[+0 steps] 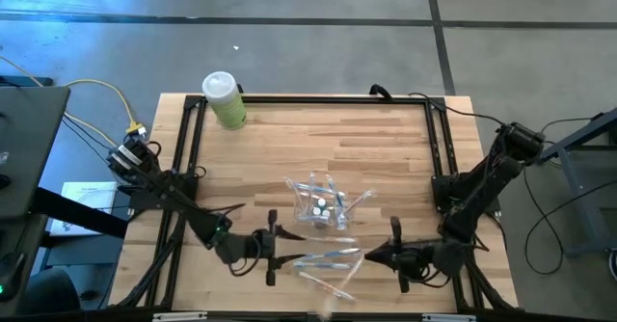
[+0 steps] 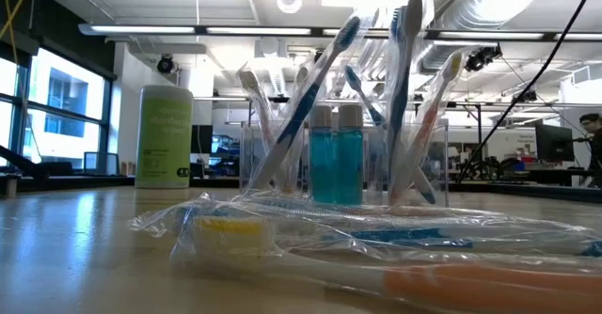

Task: Pick & Place toothbrushing station
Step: Put the orange toothbrush into the transparent organizer

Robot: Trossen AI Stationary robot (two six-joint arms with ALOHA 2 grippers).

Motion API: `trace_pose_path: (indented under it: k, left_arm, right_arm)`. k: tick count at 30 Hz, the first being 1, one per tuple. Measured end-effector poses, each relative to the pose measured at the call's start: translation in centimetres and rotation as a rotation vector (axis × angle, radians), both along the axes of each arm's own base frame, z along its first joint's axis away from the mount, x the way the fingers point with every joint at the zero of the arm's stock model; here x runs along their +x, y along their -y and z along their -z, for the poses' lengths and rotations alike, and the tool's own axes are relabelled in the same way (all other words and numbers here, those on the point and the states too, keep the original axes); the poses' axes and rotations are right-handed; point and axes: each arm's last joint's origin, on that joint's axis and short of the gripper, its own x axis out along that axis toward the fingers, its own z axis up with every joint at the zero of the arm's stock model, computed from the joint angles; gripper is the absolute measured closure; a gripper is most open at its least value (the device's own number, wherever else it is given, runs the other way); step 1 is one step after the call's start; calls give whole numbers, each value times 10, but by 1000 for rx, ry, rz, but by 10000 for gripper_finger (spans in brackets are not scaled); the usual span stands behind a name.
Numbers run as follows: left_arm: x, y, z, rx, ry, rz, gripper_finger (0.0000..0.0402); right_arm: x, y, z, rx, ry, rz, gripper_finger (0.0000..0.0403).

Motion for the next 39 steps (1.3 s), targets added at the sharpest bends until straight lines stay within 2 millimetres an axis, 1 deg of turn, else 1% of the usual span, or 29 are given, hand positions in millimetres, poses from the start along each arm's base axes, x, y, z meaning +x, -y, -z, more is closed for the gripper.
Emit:
trace_pose_path:
  k: [4,8,12,16,19,22,26,31,35,39]
  left_arm:
    - [8,-9,0,8,-5,54,229]
    - [14,-13,3,64,-1,105,242]
    - [21,-5,16,223,53,141,255]
    - [24,7,29,431,143,158,259]
    - [24,14,32,558,225,146,259]
    - [22,18,33,645,285,129,259]
    - [22,18,32,639,327,114,255]
    - [26,14,31,591,322,101,242]
    - [30,11,29,649,329,94,239]
    - [35,6,25,650,343,85,239]
  right_arm:
    - [8,7,-2,-12,17,39,402]
    - [14,12,-3,-2,30,71,403]
    - [16,12,-9,-1,72,68,402]
    - [16,9,-16,31,124,-8,402]
    - [16,8,-21,59,155,-59,402]
    - [18,9,-22,68,161,-61,401]
    - [22,13,-21,80,158,-37,401]
    - [27,19,-21,89,158,-11,401]
    - [31,23,-21,94,158,8,401]
    - [36,28,-21,109,157,2,401]
